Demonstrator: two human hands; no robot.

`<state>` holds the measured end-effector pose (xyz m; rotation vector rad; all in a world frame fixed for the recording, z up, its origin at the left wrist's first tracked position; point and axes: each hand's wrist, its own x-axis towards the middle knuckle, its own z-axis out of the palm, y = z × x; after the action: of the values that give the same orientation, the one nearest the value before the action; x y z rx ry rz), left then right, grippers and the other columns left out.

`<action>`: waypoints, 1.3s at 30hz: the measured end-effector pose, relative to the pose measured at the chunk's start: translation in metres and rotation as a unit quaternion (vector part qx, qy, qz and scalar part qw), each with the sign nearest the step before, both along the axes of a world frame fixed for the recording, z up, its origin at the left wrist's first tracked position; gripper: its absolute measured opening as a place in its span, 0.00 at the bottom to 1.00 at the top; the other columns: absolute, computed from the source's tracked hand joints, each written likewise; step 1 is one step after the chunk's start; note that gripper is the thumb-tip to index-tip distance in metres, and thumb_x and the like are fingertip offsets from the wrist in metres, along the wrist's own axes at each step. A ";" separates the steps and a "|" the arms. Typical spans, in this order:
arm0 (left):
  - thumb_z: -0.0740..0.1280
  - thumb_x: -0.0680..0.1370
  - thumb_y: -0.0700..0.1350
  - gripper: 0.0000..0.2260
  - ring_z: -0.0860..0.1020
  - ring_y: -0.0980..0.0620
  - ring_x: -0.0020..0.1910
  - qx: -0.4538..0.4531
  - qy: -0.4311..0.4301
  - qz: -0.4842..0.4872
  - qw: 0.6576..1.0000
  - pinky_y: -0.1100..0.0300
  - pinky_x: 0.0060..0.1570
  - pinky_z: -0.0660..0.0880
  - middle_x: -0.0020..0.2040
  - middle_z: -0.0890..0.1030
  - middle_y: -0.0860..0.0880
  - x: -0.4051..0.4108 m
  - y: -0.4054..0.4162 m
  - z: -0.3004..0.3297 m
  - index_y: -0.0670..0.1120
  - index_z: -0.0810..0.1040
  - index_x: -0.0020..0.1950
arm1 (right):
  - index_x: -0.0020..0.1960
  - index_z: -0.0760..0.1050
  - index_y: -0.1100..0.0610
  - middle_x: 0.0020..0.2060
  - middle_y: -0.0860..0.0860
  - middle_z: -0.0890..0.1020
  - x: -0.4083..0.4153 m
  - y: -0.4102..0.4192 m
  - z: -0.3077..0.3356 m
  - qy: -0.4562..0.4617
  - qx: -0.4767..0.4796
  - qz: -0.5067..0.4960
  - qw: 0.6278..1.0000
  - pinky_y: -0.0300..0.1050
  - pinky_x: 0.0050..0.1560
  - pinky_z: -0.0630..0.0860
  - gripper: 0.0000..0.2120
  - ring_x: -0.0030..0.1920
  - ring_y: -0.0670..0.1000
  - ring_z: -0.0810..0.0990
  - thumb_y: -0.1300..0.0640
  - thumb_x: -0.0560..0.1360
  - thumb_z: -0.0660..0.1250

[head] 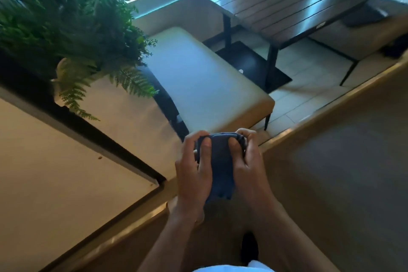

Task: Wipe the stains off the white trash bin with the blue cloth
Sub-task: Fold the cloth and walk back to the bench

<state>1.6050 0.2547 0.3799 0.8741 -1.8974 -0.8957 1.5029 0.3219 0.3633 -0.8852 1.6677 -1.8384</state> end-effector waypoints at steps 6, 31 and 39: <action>0.62 0.84 0.48 0.06 0.81 0.56 0.51 0.029 -0.025 -0.051 0.998 0.48 0.44 0.83 0.55 0.79 0.62 -0.065 0.012 -0.018 0.56 0.74 0.61 | 0.61 0.68 0.45 0.50 0.38 0.79 -0.058 0.032 -0.014 -0.020 0.037 -0.039 0.998 0.35 0.43 0.79 0.09 0.51 0.41 0.81 0.45 0.83 0.60; 0.58 0.82 0.61 0.07 0.80 0.59 0.56 0.059 -0.084 -0.337 0.936 0.48 0.54 0.82 0.56 0.79 0.68 -0.475 -0.027 -0.055 0.70 0.72 0.58 | 0.60 0.69 0.43 0.53 0.45 0.77 -0.402 0.042 -0.042 -0.092 0.105 -0.307 0.942 0.35 0.44 0.78 0.12 0.50 0.38 0.78 0.38 0.81 0.58; 0.60 0.84 0.55 0.07 0.79 0.59 0.57 0.043 -0.074 -0.375 0.923 0.51 0.53 0.81 0.56 0.78 0.63 -0.597 -0.021 -0.058 0.58 0.75 0.59 | 0.57 0.69 0.45 0.46 0.34 0.78 -0.511 0.048 -0.040 -0.062 0.081 -0.368 0.924 0.31 0.42 0.76 0.05 0.46 0.36 0.78 0.45 0.84 0.59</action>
<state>1.0083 0.2338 0.3217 0.2322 -2.3844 -1.3966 0.9916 0.3697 0.3231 -0.0396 2.2123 -2.0960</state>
